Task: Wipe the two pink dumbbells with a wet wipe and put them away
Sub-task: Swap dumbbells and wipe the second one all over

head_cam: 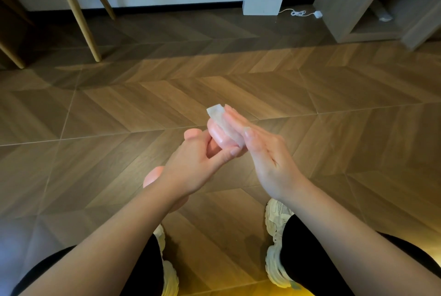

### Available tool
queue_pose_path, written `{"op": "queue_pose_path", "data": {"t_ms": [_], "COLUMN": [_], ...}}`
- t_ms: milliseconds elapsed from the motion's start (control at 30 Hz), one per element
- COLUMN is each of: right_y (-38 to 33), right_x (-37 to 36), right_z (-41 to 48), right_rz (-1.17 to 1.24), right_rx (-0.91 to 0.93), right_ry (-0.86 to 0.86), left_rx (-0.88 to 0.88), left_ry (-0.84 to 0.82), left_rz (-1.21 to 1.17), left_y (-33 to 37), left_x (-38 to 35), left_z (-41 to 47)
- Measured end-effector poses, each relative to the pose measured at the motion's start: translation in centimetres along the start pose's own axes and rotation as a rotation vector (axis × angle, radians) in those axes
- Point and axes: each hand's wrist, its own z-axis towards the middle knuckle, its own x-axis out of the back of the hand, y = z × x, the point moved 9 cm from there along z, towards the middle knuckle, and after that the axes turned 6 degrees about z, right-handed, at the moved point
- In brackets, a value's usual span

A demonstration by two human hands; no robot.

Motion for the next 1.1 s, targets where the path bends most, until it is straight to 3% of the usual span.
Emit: {"op": "queue_pose_path", "data": {"t_ms": [167, 400, 500, 667, 900, 1100], "right_y": [1.9, 0.4, 0.5, 1.2, 0.2, 1.5], "right_x": [1.6, 0.2, 0.4, 1.4, 0.1, 1.2], "right_z": [0.4, -0.4, 0.2, 0.1, -0.5, -0.1], "right_rz": [0.035, 0.005, 0.011, 0.047, 0.011, 0.097], "right_rx": [-0.16, -0.022, -0.043, -0.068, 0.008, -0.078], "right_ry": [0.045, -0.021, 0.014, 0.041, 0.03, 0.078], "left_rx": [-0.074, -0.013, -0.049, -0.017, -0.049, -0.077], "left_ry": [-0.007, 0.006, -0.07, 0.005, -0.064, -0.068], "left_rz": [-0.064, -0.113, -0.13, -0.284, -0.098, -0.291], "left_y": [1.2, 0.0, 0.7, 0.0, 0.1, 0.4], "left_x": [-0.1, 0.2, -1.1, 0.4, 0.1, 0.1], "left_z": [-0.3, -0.1, -0.6, 0.1, -0.2, -0.3]}}
